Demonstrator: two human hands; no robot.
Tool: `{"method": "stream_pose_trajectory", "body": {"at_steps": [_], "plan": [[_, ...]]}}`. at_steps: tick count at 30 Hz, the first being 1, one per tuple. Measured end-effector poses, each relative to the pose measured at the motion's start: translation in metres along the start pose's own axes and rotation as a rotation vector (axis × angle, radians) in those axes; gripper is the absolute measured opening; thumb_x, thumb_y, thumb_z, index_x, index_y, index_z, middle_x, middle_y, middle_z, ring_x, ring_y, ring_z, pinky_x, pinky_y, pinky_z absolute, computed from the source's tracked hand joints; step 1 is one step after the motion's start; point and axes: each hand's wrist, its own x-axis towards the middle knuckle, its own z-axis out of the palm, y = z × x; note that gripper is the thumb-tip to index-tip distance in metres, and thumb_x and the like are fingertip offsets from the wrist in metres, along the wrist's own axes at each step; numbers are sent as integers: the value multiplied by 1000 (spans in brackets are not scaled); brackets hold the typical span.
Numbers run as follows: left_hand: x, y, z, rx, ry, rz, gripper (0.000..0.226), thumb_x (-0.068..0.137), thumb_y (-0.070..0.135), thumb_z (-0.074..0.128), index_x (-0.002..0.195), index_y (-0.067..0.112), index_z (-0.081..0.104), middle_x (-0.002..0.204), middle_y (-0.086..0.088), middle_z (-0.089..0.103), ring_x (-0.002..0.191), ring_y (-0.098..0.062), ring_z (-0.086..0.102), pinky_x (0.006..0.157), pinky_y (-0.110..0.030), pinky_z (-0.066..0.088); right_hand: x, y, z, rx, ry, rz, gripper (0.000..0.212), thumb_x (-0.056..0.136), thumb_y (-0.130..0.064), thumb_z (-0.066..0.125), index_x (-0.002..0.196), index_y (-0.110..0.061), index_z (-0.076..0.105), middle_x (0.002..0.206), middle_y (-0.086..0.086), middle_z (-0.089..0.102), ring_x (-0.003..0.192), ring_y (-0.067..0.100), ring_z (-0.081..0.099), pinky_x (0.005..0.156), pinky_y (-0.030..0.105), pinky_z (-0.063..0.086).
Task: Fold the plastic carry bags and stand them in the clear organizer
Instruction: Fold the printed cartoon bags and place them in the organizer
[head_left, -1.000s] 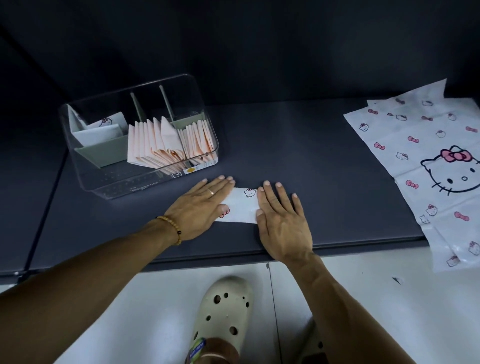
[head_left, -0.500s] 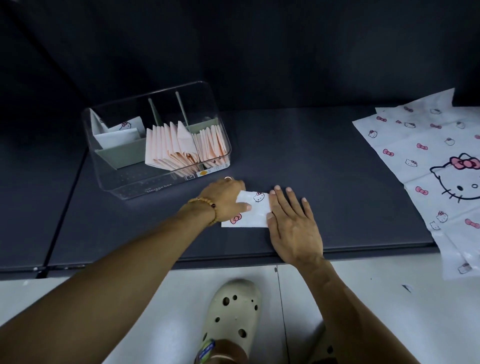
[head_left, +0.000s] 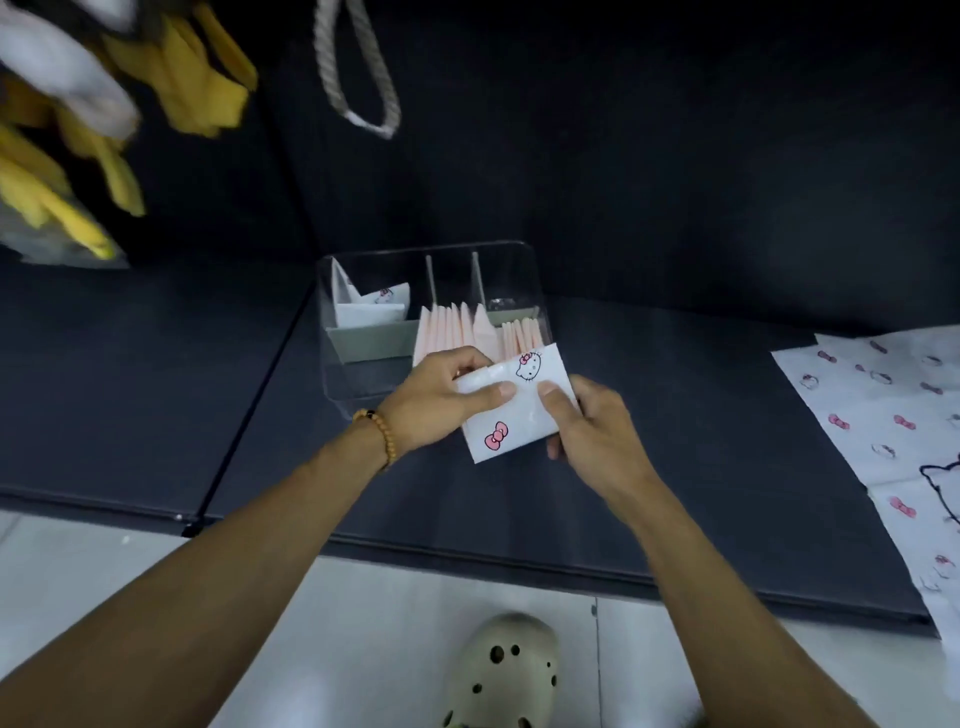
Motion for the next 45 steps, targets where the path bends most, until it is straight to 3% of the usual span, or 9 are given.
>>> {"method": "stream_pose_trajectory", "body": {"at_steps": [6, 10, 14, 17, 21, 26, 33, 41, 45], "plan": [[10, -15, -85, -37, 587, 34, 7, 86, 21, 68, 88, 21, 62, 74, 2, 60, 66, -7, 59, 66, -24, 50, 35, -48, 38, 150, 65, -30, 22, 99, -25, 47, 92, -15, 64, 59, -3, 65, 46, 5, 54, 43, 17, 43], [27, -30, -117, 559, 526, -40, 52, 82, 23, 68, 130, 31, 49, 113, -2, 39, 96, -15, 49, 84, -27, 47, 51, -57, 55, 207, 42, -12, 22, 100, -24, 46, 93, -13, 63, 53, 3, 62, 46, 12, 56, 43, 22, 46], [47, -34, -118, 917, 498, -96, 37, 83, 36, 66, 117, 24, 60, 129, -14, 40, 114, -31, 38, 90, -42, 46, 65, -64, 68, 187, 30, -14, 21, 100, -22, 46, 93, -13, 63, 55, 5, 65, 44, 13, 58, 43, 22, 47], [51, -43, -121, 797, 689, -109, 22, 86, 32, 64, 98, 14, 64, 134, -19, 44, 117, -36, 42, 90, -41, 44, 78, -69, 73, 159, 26, -18, 20, 100, -23, 46, 97, -15, 63, 64, 8, 70, 48, 13, 60, 46, 21, 46], [50, -56, -130, 574, 718, -138, 15, 87, 22, 62, 97, 11, 59, 94, -7, 68, 86, -31, 63, 67, -26, 42, 95, -75, 81, 131, 39, -41, 19, 99, -20, 47, 95, -16, 64, 67, 2, 71, 49, 9, 61, 49, 21, 49], [47, -61, -114, 485, 642, -70, 17, 83, 18, 64, 78, 22, 48, 58, 10, 51, 51, -8, 49, 45, -11, 29, 107, -76, 84, 21, 139, -87, 18, 96, -22, 50, 85, -19, 63, 77, 2, 71, 53, 11, 67, 50, 23, 53], [50, -57, -67, 473, 726, -24, 15, 83, 30, 67, 78, 19, 57, 92, 3, 51, 63, -14, 52, 59, -26, 43, 122, -62, 84, -624, 237, -177, 28, 92, -27, 52, 71, -9, 54, 74, 13, 64, 71, 32, 63, 69, 39, 55], [35, -59, -62, 407, 772, 119, 16, 90, 24, 60, 103, 21, 70, 92, 11, 53, 78, 3, 52, 66, -12, 43, 126, -54, 105, -375, 13, -221, 44, 92, -36, 57, 52, -21, 46, 48, -6, 49, 49, 12, 47, 52, 29, 40], [36, -53, -65, 373, 748, 111, 18, 91, 23, 60, 107, 22, 69, 90, 10, 58, 80, 4, 54, 69, -7, 43, 132, -56, 119, -575, -143, -141, 41, 98, -40, 44, 67, -15, 55, 72, 8, 62, 70, 26, 62, 63, 34, 48]]}}
